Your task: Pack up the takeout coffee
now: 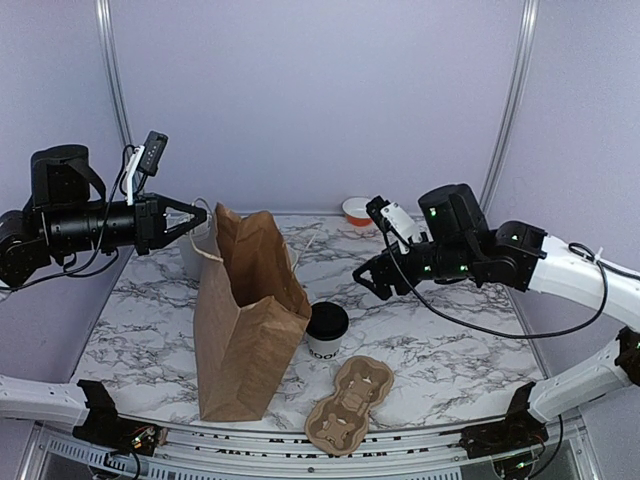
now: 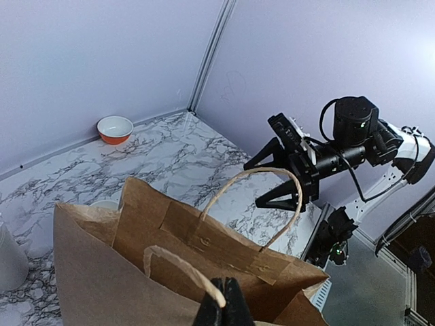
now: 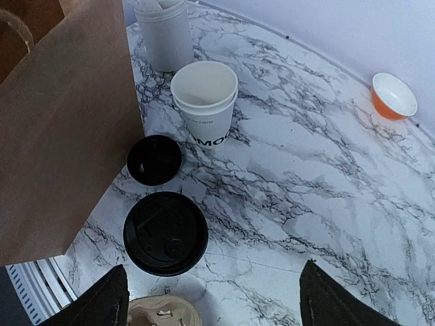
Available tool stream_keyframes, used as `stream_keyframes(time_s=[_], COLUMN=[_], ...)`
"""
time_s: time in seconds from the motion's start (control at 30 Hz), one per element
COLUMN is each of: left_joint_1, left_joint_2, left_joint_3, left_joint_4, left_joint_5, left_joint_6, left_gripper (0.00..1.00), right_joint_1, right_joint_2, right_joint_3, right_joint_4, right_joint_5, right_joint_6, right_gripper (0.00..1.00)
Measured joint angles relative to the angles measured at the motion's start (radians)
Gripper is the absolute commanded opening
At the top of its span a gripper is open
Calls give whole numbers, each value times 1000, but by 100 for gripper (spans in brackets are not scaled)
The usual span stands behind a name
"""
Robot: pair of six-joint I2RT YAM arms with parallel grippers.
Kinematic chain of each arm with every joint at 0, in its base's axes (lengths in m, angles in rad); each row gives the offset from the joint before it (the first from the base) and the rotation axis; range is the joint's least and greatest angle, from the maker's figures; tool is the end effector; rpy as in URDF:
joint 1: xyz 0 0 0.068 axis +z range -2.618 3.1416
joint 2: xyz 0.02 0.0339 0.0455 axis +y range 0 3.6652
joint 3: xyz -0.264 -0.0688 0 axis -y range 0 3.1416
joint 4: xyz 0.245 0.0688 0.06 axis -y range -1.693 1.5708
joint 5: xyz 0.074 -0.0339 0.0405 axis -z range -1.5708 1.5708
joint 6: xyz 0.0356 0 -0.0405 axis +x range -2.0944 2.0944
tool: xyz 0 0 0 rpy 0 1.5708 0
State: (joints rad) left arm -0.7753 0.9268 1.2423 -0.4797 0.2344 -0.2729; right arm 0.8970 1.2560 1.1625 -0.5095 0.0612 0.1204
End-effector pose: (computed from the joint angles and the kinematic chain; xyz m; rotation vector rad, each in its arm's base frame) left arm 0.1249 -0.1340 0.4399 0.6294 1.7204 -0.9593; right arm 0.1752 0.2159 0.3393 -0.8069 2.0667 0.5085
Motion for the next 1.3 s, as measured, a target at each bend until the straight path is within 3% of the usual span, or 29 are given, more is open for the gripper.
stream_keyframes(time_s=[0.53, 0.67, 1.3], left_joint_1=[5, 5, 5], left_joint_2=[-39, -52, -57], left_joint_3=[-37, -54, -56], left_joint_4=[17, 22, 34], left_joint_5=[-35, -39, -44], left_joint_6=[0, -3, -6], left_gripper=[0, 0, 0], right_joint_1=[217, 275, 379], right_joint_2=[84, 115, 291], right_joint_3=[-179, -181, -180], right_joint_4=[-169, -174, -161], right_joint_5=[-97, -116, -82], right_joint_6=[18, 32, 111], right_gripper=[77, 70, 60])
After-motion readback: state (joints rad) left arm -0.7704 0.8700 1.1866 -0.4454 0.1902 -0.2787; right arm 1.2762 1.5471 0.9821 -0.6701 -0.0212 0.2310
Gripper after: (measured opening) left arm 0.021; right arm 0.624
